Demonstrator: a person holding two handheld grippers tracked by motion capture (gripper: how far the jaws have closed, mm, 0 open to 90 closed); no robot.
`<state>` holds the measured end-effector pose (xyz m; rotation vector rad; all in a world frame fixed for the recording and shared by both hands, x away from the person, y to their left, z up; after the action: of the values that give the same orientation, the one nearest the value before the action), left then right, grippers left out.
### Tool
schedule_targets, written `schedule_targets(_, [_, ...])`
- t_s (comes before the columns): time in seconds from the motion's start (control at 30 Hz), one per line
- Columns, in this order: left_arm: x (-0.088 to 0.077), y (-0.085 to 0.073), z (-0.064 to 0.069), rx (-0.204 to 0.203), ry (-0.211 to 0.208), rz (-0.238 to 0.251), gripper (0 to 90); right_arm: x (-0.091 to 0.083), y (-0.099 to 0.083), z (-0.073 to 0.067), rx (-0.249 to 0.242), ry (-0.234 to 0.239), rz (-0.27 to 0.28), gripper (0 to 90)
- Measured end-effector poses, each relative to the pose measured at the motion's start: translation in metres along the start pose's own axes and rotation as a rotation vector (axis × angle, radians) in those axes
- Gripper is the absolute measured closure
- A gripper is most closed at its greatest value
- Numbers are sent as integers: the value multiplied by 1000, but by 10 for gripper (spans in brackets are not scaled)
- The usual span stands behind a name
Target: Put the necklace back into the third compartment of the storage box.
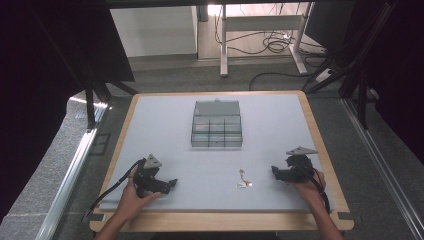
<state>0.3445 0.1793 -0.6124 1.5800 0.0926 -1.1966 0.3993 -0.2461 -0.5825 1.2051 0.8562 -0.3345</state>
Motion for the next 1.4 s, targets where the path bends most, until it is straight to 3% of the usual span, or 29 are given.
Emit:
schedule_targets(0.37, [0,0,0,0,0,0,0,-3,0,-1,-4,3,-2,242])
schedule_targets(0.77, [0,0,0,0,0,0,0,-7,4,-6,-14,40,3,318])
schedule_targets(1.0, [0,0,0,1,0,-1,0,-16,12,-22,-52,100,5,369])
schedule_targets(1.4, [0,0,0,0,0,0,0,-28,30,-51,-129,149,33,375])
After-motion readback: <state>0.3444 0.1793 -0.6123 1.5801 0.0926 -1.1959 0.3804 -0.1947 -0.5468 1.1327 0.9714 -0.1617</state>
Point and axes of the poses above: each handheld gripper's, and its own axes: x roughly forward along the jaws, y roughly out of its top, z roughly to its right, the point moved 8 cm from there along x, roughly forward along the jaws, and after that the axes turned 4 degrees about -y, right-handed, at the moved point
